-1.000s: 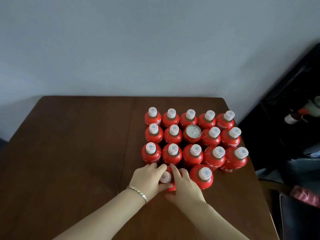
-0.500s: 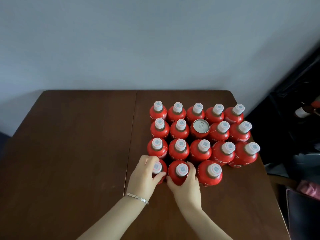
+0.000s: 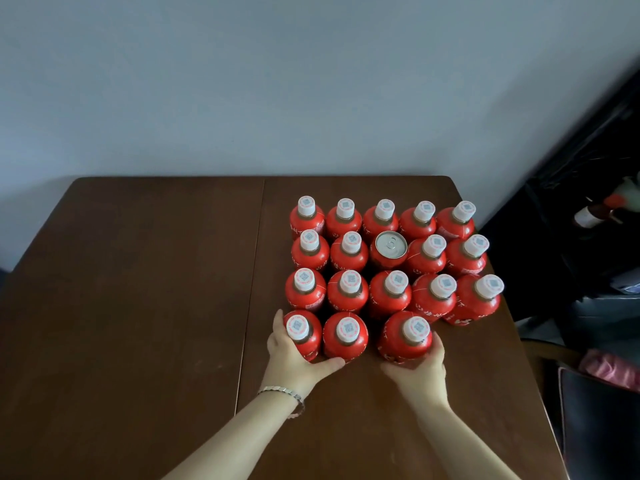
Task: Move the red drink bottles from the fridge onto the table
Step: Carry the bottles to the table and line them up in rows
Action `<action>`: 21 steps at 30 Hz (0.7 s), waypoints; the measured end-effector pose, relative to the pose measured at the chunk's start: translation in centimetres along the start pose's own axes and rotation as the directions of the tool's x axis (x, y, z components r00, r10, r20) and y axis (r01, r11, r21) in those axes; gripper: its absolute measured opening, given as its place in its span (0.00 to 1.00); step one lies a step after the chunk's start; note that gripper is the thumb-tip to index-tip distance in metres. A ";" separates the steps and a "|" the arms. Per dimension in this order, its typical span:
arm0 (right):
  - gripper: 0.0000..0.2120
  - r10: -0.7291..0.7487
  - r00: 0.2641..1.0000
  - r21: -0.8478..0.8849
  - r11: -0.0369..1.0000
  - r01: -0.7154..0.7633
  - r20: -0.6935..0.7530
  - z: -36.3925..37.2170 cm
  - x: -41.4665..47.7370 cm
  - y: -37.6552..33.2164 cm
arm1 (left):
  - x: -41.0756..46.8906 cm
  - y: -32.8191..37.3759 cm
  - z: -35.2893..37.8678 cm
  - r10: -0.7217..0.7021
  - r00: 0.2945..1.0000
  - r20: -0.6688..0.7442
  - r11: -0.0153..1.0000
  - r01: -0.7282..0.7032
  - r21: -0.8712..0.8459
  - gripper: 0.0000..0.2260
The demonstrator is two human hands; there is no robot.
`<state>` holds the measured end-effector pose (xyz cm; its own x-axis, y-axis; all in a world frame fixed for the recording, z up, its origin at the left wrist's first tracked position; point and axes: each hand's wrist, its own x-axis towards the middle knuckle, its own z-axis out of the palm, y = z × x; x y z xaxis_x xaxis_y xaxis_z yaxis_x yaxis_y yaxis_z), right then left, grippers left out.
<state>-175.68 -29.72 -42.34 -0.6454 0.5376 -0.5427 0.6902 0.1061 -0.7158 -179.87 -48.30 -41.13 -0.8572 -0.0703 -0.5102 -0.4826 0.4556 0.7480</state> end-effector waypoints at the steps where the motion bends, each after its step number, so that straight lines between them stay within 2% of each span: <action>1: 0.45 -0.042 0.999 0.006 0.999 0.042 0.007 -0.3 0.3 -0.2 | -0.2 0.2 0.5 -0.006 0.999 -0.031 1.000 0.006 0.009 0.56; 7: 0.46 -0.076 0.991 -0.049 0.995 0.082 0.108 0.5 0.5 -0.3 | -0.3 0.5 1.8 -0.025 0.994 -0.102 1.000 0.024 -0.017 0.56; 13: 0.45 -0.039 0.988 -0.091 0.994 0.053 0.151 1.0 0.2 -0.7 | -0.5 0.9 2.5 -0.035 0.990 -0.134 0.999 0.031 -0.031 0.56; 17: 0.36 0.049 0.961 -0.219 0.976 0.011 0.270 0.1 0.2 -0.4 | -0.8 1.3 2.1 -0.074 0.990 -0.121 0.997 0.077 0.015 0.56; 19: 0.30 0.102 0.931 -0.326 0.945 0.019 0.350 -0.3 -0.3 -0.1 | -0.8 1.7 1.6 -0.138 0.988 -0.068 0.984 0.145 0.108 0.57; 21: 0.22 0.075 0.916 -0.368 0.926 0.082 0.393 -0.9 -0.9 0.0 | -0.8 2.2 1.0 -0.225 0.974 -0.020 0.943 0.223 0.248 0.53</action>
<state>-174.82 -29.52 -41.43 -0.6680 0.1721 -0.7240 0.7070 0.4504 -0.5452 -180.10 -46.38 -39.50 -0.7296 -0.1886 -0.6574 -0.6018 0.6336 0.4862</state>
